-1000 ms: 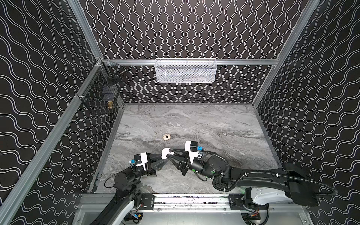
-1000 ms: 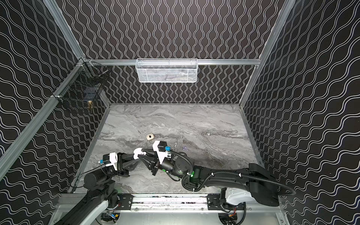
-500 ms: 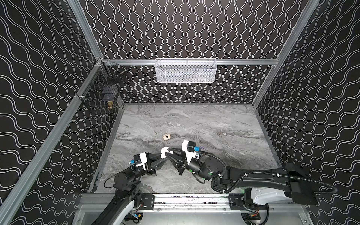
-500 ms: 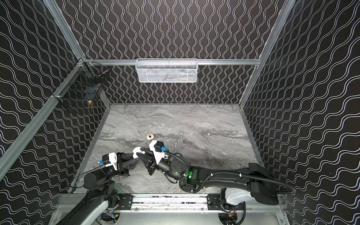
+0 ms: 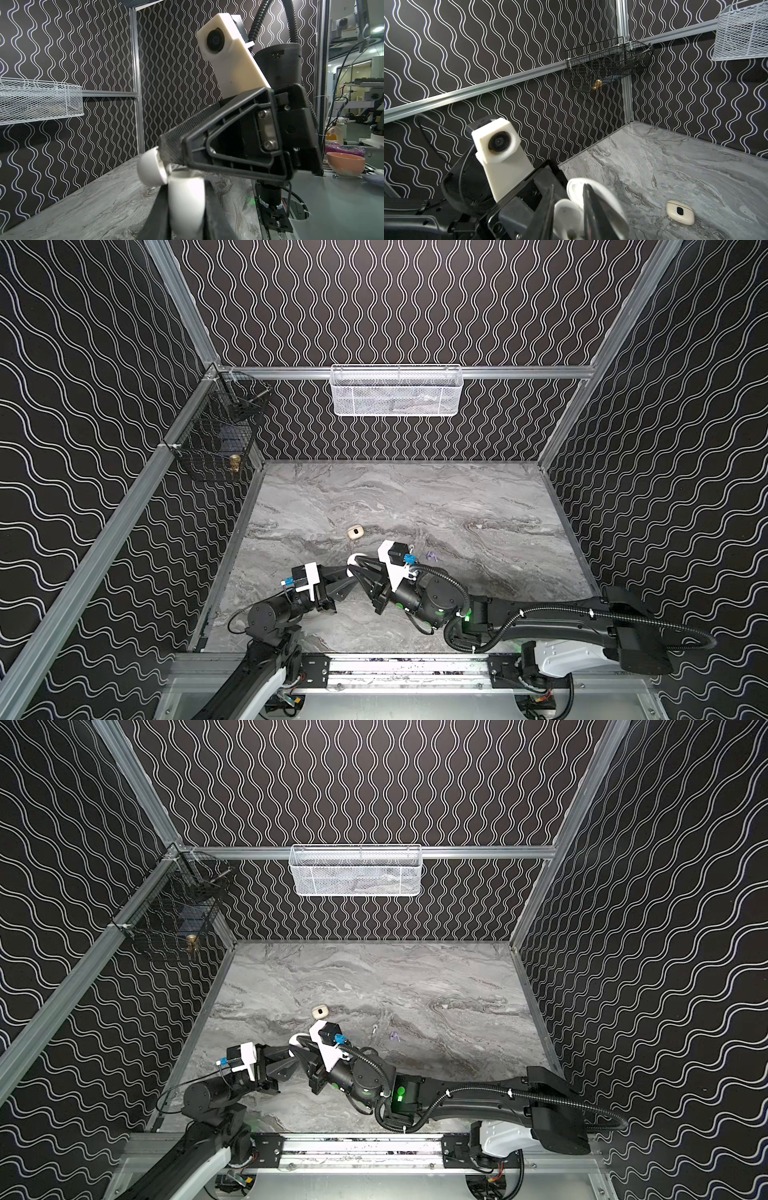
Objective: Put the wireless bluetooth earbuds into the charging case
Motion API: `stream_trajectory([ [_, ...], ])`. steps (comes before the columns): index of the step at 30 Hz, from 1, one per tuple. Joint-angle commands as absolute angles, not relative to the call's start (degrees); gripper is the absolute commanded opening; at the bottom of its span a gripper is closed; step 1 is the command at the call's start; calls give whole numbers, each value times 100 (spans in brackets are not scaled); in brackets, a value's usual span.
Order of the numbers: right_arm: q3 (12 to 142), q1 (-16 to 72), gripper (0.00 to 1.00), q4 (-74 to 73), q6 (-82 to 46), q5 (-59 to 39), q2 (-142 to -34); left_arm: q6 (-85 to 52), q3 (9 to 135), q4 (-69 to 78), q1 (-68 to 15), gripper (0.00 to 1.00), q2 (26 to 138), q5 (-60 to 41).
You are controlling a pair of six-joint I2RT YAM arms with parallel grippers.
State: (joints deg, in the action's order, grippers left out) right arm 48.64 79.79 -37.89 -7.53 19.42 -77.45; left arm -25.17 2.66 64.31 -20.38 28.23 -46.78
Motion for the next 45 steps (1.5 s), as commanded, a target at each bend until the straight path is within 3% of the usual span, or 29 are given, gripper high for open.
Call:
stream_trajectory([
  [1, 4744, 7983, 35, -3216, -809, 1870, -7606, -2391, 334, 6746, -2056, 0, 2731, -4689],
  [7, 4517, 8079, 39, -3127, -817, 1983, -7208, -2318, 351, 6517, -2057, 0, 2560, -4617],
  [12, 4395, 8086, 53, -3047, -887, 2280, -7062, -2266, 360, 6399, -2051, 0, 2480, -4596],
  [15, 4403, 8086, 55, -2984, -903, 2367, -7057, -2298, 369, 6448, -2049, 0, 2506, -4622],
  [34, 4548, 8088, 55, -3035, -983, 2180, -6863, -2320, 350, 6723, -2053, 0, 2649, -4710],
  [45, 4412, 8077, 40, -3006, -1124, 2688, -6842, -2355, 334, 6719, -2057, 0, 2502, -4755],
])
